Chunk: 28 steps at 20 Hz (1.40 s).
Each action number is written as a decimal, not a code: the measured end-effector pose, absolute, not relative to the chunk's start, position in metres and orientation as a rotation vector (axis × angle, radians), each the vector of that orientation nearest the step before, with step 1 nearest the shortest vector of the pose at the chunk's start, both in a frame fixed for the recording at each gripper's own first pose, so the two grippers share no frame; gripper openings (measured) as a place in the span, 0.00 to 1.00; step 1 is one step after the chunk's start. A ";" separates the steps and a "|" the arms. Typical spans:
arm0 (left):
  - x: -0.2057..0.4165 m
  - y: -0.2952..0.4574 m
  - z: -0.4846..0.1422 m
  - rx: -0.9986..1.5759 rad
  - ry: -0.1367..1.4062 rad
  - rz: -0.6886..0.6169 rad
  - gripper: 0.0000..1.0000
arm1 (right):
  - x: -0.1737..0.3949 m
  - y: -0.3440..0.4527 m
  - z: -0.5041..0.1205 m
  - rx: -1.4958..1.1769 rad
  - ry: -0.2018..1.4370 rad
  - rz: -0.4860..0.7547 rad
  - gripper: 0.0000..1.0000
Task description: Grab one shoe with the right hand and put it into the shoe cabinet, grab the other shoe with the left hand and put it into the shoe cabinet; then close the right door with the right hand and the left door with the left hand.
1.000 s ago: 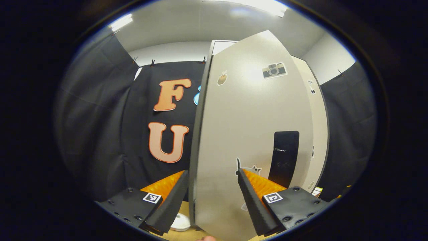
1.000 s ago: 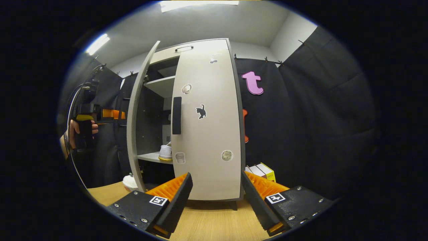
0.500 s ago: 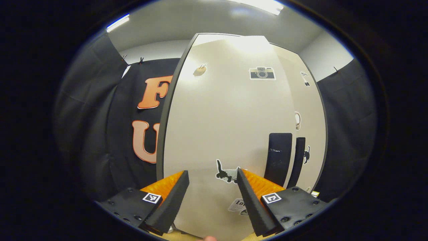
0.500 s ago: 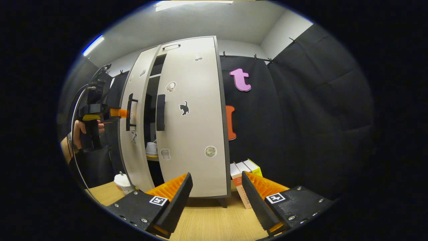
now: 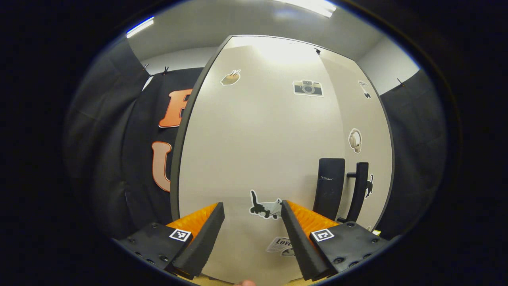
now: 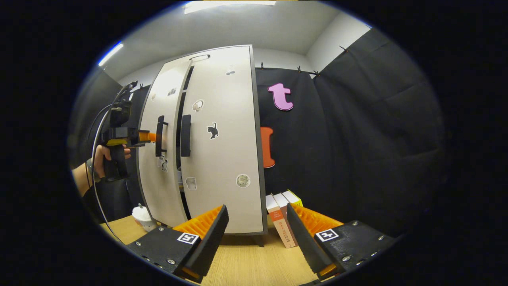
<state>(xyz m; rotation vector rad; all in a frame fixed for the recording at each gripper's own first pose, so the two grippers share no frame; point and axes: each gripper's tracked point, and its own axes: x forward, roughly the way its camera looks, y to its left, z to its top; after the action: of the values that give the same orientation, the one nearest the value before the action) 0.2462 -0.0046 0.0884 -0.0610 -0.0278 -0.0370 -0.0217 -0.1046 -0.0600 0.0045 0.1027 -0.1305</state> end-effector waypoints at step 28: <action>-0.006 0.031 0.004 -0.074 0.029 0.136 0.96 | -0.015 0.005 -0.050 0.026 0.084 0.097 0.91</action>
<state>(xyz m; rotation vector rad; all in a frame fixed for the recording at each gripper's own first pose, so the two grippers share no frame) -0.0064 0.0312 0.0040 -0.0739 0.0288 0.1356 -0.0150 0.0045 -0.0505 0.0258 0.0840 0.0969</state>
